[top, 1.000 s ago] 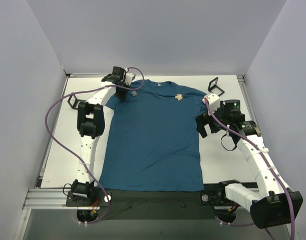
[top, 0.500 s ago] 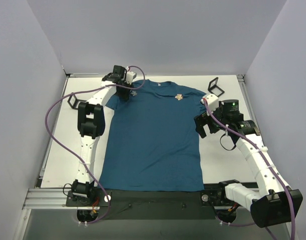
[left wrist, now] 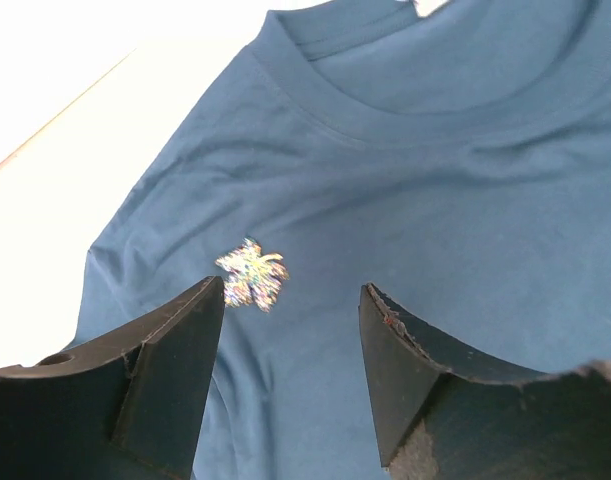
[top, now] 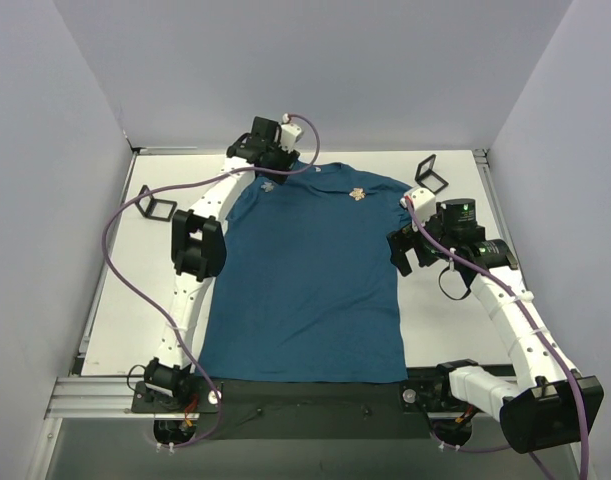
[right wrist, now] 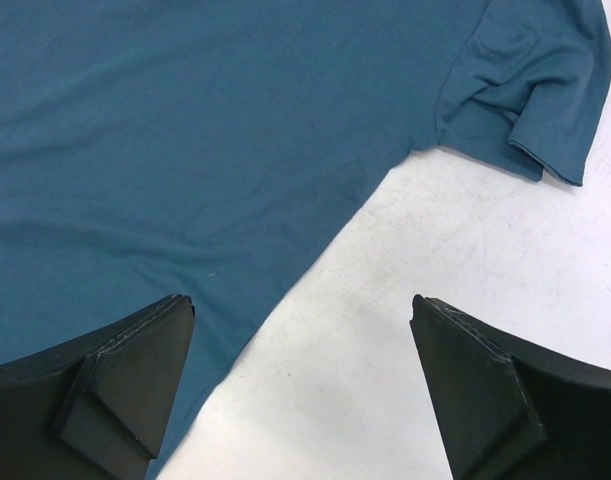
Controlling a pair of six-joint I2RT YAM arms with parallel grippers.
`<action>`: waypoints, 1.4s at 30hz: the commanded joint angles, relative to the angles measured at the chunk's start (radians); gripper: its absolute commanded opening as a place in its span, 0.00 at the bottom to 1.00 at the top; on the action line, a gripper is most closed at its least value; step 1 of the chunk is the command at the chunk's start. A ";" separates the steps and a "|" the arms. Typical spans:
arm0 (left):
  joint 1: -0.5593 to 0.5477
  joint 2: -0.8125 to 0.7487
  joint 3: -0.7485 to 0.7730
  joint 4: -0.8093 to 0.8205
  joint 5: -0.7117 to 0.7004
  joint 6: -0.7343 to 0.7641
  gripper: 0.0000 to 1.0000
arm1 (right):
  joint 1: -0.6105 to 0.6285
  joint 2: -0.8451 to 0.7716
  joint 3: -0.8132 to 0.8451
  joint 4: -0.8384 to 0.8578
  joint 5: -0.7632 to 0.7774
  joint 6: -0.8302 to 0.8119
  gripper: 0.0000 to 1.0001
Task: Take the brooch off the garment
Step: Adjust the flattened clothing at the center of the board.
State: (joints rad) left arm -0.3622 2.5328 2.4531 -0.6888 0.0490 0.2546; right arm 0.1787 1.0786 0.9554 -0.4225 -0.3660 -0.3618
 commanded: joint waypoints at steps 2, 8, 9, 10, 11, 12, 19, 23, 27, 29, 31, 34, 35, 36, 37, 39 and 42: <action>0.025 0.081 0.075 0.044 -0.067 -0.032 0.66 | 0.008 -0.011 -0.012 0.007 0.006 -0.005 0.96; 0.028 0.112 0.080 0.054 -0.097 -0.051 0.66 | 0.008 -0.017 -0.015 0.008 0.002 -0.005 0.96; 0.028 0.113 0.078 0.049 -0.100 -0.052 0.66 | 0.010 -0.016 -0.015 0.008 0.002 -0.006 0.96; 0.029 0.118 0.078 0.045 -0.106 -0.054 0.66 | 0.008 -0.016 -0.015 0.008 0.002 -0.006 0.96; 0.032 0.124 0.078 0.044 -0.115 -0.060 0.66 | 0.010 -0.017 -0.015 0.007 -0.001 -0.006 0.96; 0.035 0.127 0.075 0.044 -0.120 -0.064 0.66 | 0.010 -0.017 -0.015 0.010 -0.001 -0.005 0.96; 0.054 0.144 0.090 0.035 -0.104 -0.095 0.68 | 0.010 -0.020 -0.015 0.008 -0.005 0.000 0.96; 0.054 0.152 0.102 0.008 -0.107 -0.092 0.69 | 0.008 -0.023 -0.014 0.007 -0.008 0.003 0.96; 0.058 0.140 0.095 -0.044 -0.083 -0.098 0.69 | 0.015 -0.020 -0.007 0.007 -0.011 0.003 0.95; 0.069 0.112 0.064 -0.083 -0.051 -0.080 0.69 | 0.034 0.006 0.003 -0.012 0.001 -0.020 0.94; 0.077 0.035 -0.036 -0.092 0.037 -0.043 0.70 | 0.080 0.053 0.025 -0.036 0.027 -0.080 0.95; 0.100 -0.089 -0.165 -0.106 0.178 0.092 0.75 | 0.111 0.139 0.057 -0.059 0.018 -0.179 0.96; 0.106 -0.139 -0.192 -0.115 0.214 0.173 0.77 | 0.111 0.164 0.068 -0.059 0.009 -0.198 0.96; 0.120 -0.161 -0.213 -0.129 0.250 0.214 0.78 | 0.110 0.193 0.083 -0.064 -0.002 -0.213 0.97; 0.124 -0.181 -0.227 -0.176 0.312 0.257 0.81 | 0.108 0.258 0.126 -0.071 -0.010 -0.245 0.97; 0.126 -0.218 -0.253 -0.224 0.339 0.372 0.84 | 0.104 0.334 0.179 -0.105 -0.030 -0.270 0.97; 0.121 -0.253 -0.311 -0.224 0.286 0.410 0.97 | 0.099 0.489 0.298 -0.153 -0.047 -0.299 0.97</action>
State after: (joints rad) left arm -0.2409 2.3951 2.1864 -0.8642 0.2752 0.5030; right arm 0.2871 1.4410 1.1175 -0.4988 -0.3737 -0.5720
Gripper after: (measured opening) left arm 0.945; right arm 0.973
